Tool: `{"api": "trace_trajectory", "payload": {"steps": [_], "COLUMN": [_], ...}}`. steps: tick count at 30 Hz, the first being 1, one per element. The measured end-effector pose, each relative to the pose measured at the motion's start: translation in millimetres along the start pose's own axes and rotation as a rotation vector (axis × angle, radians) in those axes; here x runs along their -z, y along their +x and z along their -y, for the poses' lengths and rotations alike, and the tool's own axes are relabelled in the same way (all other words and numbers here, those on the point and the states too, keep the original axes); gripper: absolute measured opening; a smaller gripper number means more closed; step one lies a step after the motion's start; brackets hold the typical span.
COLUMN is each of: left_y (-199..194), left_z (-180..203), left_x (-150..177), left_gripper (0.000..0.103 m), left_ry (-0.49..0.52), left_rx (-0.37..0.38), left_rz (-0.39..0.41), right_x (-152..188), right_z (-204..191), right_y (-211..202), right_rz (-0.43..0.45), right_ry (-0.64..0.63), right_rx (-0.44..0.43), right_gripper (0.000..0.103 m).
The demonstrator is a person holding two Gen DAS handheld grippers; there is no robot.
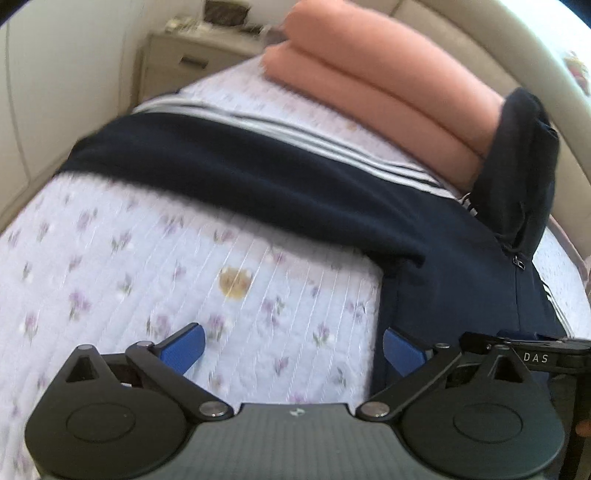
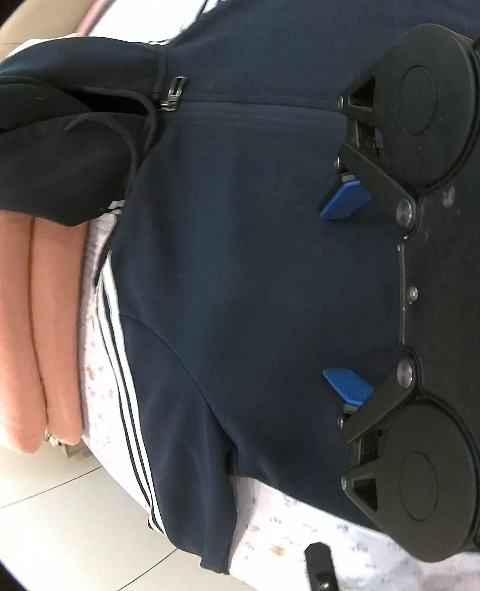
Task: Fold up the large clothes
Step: 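Grasp the striped sleeve with the left tool and fold it across the body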
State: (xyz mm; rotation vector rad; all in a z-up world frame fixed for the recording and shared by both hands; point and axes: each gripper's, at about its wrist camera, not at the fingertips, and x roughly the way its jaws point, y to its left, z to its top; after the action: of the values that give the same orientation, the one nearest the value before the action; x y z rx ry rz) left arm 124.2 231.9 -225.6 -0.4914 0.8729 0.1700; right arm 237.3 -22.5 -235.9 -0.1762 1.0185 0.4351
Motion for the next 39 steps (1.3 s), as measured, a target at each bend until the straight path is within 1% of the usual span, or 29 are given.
{"api": "trace_trajectory", "payload": {"steps": [2,3,6,7,8,10,11,12,14,15,16,17,18,19,21,22,23,24,25,27,28,30,32,35,36,37,38,39], "left_y": [4,6,10,10,9,10,13,16,24,27,28,28,28,27,19,13,8,2,-1,-9,-12,-17,-16,-22,-27,-23,-27,-34], "left_z": [-6,-12,-36,-45,-55,-76,-87,-98,-113,-123,-131,-136,-140,-149,-166,-166,-162,-156,-151,-141,-139,-129,-117,-92,-80,-66,-50,-33], "left_x": [1,-1,-18,-22,-27,-34,-40,-47,-64,-72,-79,-82,-84,-85,-80,-82,-86,-92,-98,-109,-114,-120,-122,-122,-123,-122,-124,-125], "left_gripper": [0.103,0.103,0.103,0.103,0.103,0.098,0.095,0.092,0.092,0.091,0.088,0.063,0.004,0.006,0.006,0.006,0.006,0.006,0.006,0.006,0.006,0.006,0.006,0.006,0.006,0.006,0.006,0.006], "left_ry": [-0.002,-0.029,-0.155,-0.201,-0.255,-0.367,-0.414,-0.449,-0.479,-0.493,-0.506,-0.513,-0.514,-0.522,-0.563,-0.526,-0.467,-0.405,-0.368,-0.324,-0.312,-0.288,-0.283,-0.275,-0.247,-0.207,-0.160,-0.109], "left_rx": [0.023,0.052,0.125,0.135,0.144,0.142,0.132,0.106,0.025,0.017,0.018,-0.002,-0.058,-0.102,-0.001,-0.004,-0.009,0.006,0.022,0.052,0.066,0.084,0.094,0.101,0.105,0.107,0.110,0.115], "left_rz": [0.081,0.124,0.172,0.191,0.214,0.280,0.316,0.350,0.388,0.401,0.414,0.423,0.420,0.417,0.507,0.535,0.568,0.608,0.631,0.667,0.675,0.690,0.702,0.729,0.746,0.760,0.780,0.803], "right_x": [7,12,27,29,25,13,2,-11,-40,-56,-77,-93,-109,-121,-138,-141,-139,-133,-123,-97,-81,-57,-41,-25,-24,-26,-28,-26], "right_z": [-3,-3,-3,-4,-3,-3,-2,0,-3,-7,-12,-17,-20,-24,-34,-39,-43,-48,-55,-69,-77,-81,-80,-80,-77,-73,-64,-56], "right_y": [0,-2,-4,-5,-7,-7,-6,-4,2,8,18,28,39,49,66,70,73,72,68,62,52,39,28,20,18,16,17,8], "right_rz": [0.033,0.064,0.143,0.151,0.142,0.137,0.154,0.178,0.215,0.213,0.196,0.176,0.154,0.134,0.093,0.070,0.052,0.041,0.041,0.050,0.071,0.122,0.153,0.182,0.170,0.142,0.100,0.073], "right_ry": [0.008,0.014,0.032,0.032,0.035,0.065,0.096,0.131,0.173,0.162,0.138,0.124,0.119,0.112,0.095,0.092,0.091,0.081,0.062,0.004,-0.018,-0.021,0.014,0.008,-0.008,-0.015,-0.004,0.023], "right_rx": [0.013,0.015,0.012,0.016,0.022,0.020,0.005,-0.011,-0.009,0.009,0.027,0.035,0.042,0.043,0.053,0.064,0.065,0.054,0.042,0.023,0.015,0.023,0.030,0.042,0.034,0.016,0.000,-0.011], "right_gripper": [0.103,0.103,0.103,0.103,0.103,0.103,0.103,0.103,0.103,0.103,0.103,0.103,0.103,0.103,0.103,0.103,0.103,0.103,0.103,0.103,0.103,0.103,0.103,0.103,0.103,0.103,0.103,0.103]}}
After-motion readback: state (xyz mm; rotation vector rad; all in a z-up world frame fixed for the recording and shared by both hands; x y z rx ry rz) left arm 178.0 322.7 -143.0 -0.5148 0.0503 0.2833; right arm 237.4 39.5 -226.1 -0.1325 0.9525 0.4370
